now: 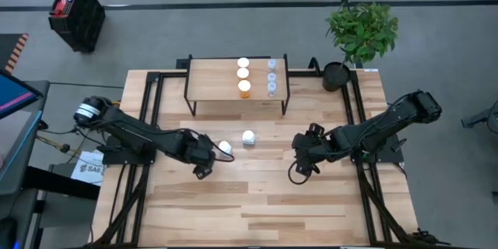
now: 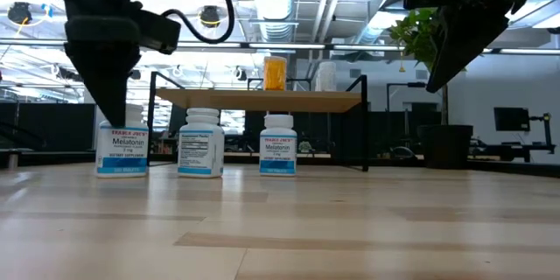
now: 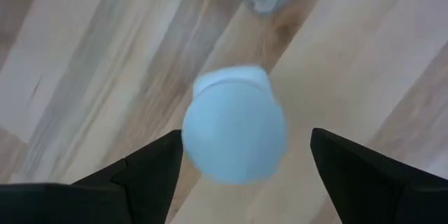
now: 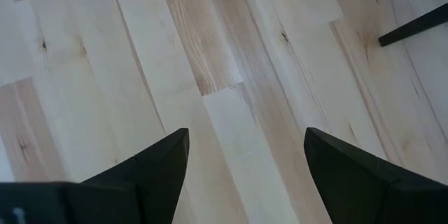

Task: Pick and place medicine bottles onto shelf by color
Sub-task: Put the bottom white pill bottle on the shelf

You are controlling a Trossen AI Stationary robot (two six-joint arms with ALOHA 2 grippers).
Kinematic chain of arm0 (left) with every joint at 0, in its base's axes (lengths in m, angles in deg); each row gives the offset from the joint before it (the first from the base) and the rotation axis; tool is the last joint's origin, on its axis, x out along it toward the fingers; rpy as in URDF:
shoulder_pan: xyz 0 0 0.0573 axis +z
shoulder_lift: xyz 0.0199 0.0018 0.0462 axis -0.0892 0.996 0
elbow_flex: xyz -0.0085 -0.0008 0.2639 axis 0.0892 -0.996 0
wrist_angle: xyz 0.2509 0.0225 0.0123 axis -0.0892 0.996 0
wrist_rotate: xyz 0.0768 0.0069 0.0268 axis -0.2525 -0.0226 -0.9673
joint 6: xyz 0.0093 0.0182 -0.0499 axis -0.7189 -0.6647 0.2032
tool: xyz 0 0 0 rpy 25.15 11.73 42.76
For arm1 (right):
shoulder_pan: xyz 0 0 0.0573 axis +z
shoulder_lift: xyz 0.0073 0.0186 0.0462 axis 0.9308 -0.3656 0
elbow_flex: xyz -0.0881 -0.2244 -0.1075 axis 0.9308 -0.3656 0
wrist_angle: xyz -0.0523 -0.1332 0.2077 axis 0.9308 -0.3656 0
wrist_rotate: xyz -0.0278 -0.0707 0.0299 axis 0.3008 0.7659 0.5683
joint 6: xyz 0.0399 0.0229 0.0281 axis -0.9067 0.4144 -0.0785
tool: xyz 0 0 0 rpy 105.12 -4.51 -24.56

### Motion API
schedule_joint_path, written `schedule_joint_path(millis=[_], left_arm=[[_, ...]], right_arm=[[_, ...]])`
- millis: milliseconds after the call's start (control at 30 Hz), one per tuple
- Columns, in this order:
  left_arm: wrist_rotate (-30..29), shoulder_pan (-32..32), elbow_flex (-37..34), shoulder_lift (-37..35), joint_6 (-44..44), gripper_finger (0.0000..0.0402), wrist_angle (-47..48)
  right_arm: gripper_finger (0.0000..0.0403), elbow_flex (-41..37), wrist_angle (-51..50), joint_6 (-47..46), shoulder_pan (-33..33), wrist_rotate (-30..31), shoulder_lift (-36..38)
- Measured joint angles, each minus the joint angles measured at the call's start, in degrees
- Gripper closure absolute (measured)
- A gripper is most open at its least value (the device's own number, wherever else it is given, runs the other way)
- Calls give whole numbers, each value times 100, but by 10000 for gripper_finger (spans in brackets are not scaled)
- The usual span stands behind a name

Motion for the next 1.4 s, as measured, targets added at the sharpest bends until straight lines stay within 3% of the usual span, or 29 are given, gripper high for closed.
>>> schedule_joint_path(millis=[200,433,633,800,967,1067,1233,1400], left_arm=[[-226,66,0,63,-20,134,-109],[-78,136,7,41,-85,265,-78],[26,185,563,-249,-686,269,443],[-628,552,1802,-630,-1358,269,1732],[-1470,1475,3279,-804,-2916,269,2272],[-1506,2313,4004,-784,-3968,269,2210],[-789,3811,4636,-485,-5923,269,1889],[282,5032,4736,116,-7728,269,1734]], right_arm=[[97,0,1,-4,0,0,0],[97,0,5,-7,0,-2,0],[97,0,10,-7,0,-2,0],[97,0,16,-7,0,-2,0],[97,0,20,-8,0,-1,0],[97,0,27,-8,0,-1,0],[97,0,35,-7,0,0,0],[97,0,35,3,-9,5,-1]])
